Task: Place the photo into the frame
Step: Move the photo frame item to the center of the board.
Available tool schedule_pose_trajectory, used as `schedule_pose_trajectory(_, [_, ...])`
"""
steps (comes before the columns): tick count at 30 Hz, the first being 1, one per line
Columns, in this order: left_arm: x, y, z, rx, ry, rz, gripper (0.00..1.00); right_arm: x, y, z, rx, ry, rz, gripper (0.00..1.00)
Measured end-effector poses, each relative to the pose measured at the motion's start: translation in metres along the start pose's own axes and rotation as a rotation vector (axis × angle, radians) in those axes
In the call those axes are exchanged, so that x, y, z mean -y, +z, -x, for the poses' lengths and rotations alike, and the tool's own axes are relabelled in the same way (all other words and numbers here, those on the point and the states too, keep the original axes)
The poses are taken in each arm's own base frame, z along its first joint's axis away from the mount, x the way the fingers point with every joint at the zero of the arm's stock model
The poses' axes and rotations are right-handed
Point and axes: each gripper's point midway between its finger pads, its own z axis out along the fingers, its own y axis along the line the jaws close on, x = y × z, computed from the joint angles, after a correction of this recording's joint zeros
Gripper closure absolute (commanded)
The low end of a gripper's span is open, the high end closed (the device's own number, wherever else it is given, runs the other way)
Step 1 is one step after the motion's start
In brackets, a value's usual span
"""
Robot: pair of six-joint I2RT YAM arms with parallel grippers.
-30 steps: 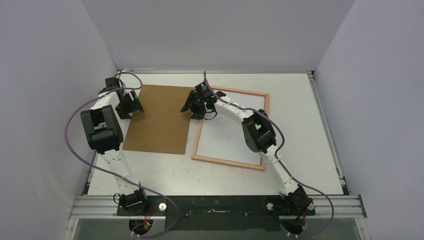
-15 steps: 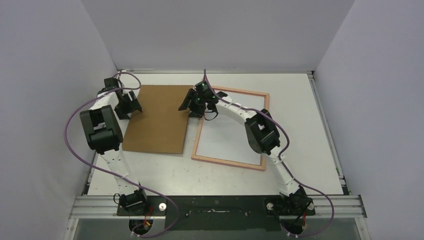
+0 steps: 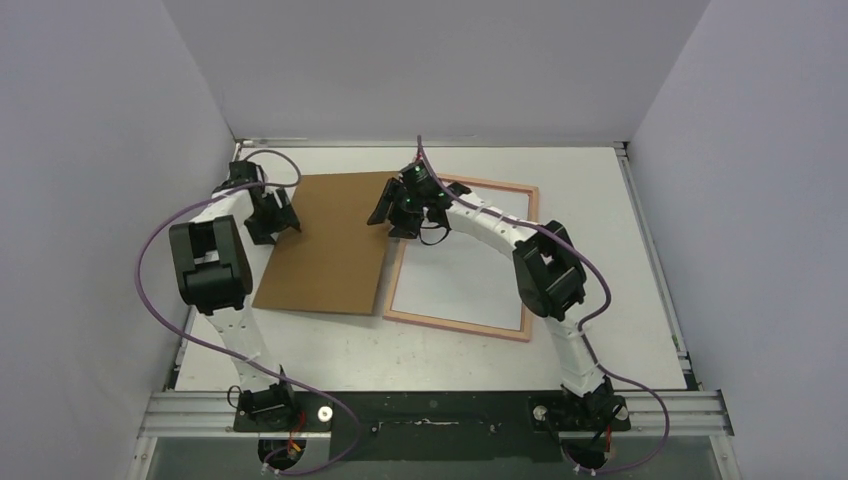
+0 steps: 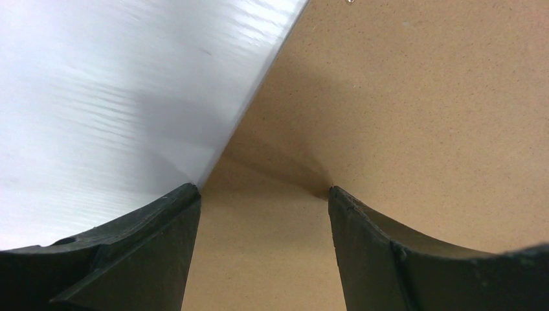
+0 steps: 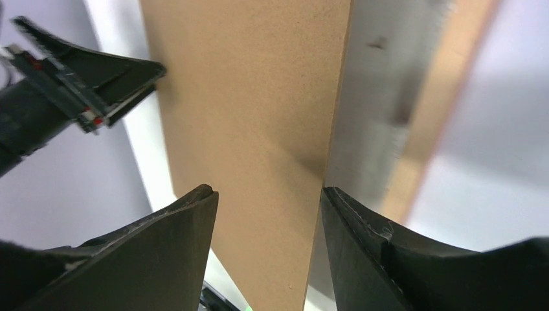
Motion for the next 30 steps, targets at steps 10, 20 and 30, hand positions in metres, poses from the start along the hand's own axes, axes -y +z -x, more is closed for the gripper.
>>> schedule_pose_trajectory(10, [0.052,-0.004,-0.048,-0.034,0.083,-0.054,0.33,0.089,-0.024,-0.029,-0.02,0.027,-0.227,0.41])
schedule_pose_trajectory(20, [0.064,-0.009,-0.062,-0.077,0.042,-0.116,0.33,0.098,-0.043,-0.017,0.038,0.03,-0.251,0.38])
schedule_pose_trajectory(30, [0.079,-0.013,-0.078,-0.138,0.036,-0.161,0.33,0.126,-0.045,-0.016,0.032,0.075,-0.282,0.38])
